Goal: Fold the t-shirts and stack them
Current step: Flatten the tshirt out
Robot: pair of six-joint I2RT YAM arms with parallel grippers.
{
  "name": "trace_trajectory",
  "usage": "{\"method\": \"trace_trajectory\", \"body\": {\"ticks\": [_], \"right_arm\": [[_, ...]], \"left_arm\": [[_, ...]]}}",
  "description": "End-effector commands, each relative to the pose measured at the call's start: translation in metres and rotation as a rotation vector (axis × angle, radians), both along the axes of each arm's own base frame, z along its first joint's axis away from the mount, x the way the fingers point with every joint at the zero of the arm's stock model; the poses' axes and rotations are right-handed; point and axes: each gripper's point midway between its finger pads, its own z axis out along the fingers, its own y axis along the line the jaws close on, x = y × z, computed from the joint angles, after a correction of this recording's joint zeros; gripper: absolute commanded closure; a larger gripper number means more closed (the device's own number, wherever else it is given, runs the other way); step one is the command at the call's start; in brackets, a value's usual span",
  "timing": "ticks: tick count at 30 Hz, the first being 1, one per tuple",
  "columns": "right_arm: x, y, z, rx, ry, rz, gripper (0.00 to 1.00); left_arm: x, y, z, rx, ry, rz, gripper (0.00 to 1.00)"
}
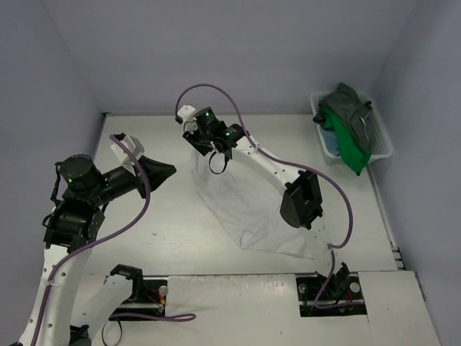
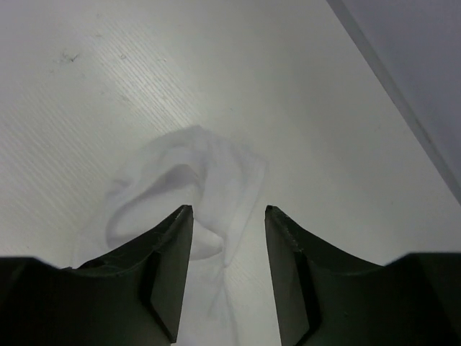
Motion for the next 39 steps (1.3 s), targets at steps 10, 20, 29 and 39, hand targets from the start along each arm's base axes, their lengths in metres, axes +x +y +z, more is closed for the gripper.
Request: {"method": "trace_trajectory", "body": {"ticks": [10,20,29,39], "right_arm": [[-0.017,-0.098,0.047,0.013,-0.028,-0.110,0.41],[-0.088,-0.155,-0.084,-0.208,0.261,-0.042,0.47],[-0.096,-0.161,-0.114,-0.222,0.325,-0.018,0.49],[-0.088,-0.173,-0.146,-0.219,0.403,-0.004,0.55]], "left_arm": [[-0.001,0.004,0.002,0.008,-0.067,0.011,0.99],[-0.006,0.010,-0.014,0.070,-0.054,0.022,0.99],[-0.013,0.017,-0.031,0.119,-0.030,0.048,0.66],[-0.012,0.037,-0.045,0.205,-0.031,0.140,0.23]]}}
